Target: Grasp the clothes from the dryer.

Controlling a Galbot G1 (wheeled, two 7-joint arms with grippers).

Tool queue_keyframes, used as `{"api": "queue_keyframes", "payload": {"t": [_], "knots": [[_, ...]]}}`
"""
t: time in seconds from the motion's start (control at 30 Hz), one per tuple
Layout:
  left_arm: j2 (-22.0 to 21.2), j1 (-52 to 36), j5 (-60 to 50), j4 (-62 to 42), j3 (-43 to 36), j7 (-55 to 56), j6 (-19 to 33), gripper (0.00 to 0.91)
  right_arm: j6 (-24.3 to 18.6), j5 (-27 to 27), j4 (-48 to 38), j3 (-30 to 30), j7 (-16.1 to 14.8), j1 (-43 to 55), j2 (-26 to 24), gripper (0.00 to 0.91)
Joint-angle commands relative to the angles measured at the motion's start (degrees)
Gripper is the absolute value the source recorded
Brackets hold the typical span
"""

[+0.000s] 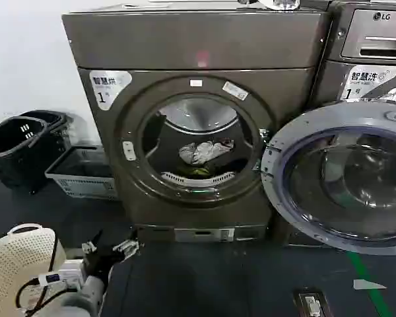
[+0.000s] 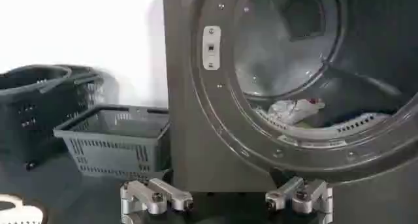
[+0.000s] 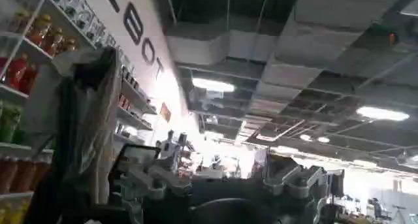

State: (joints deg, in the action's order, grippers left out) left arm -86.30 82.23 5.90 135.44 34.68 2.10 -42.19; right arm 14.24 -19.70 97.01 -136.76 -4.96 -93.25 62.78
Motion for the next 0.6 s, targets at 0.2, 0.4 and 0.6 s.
{"api": "queue_keyframes", "payload": {"t": [0.2,0.4,0.6], "knots": [[0.1,0.3,-1.4,0.2,-0.4,-0.2,-2.8,0.907,-5.3,-0.9,-1.2,0.2,0.9,-0.2,0.5,0.907],[0.0,0.4,-1.6,0.2,-0.6,-0.2,-2.8,0.907,-5.0,-1.0,-1.3,0.2,1.6,-0.3,0.5,0.907],[0.0,0.4,-1.7,0.2,-0.6,-0.3,-2.8,0.907,-4.9,-1.0,-1.3,0.5,1.9,-0.1,0.5,0.907]]}}
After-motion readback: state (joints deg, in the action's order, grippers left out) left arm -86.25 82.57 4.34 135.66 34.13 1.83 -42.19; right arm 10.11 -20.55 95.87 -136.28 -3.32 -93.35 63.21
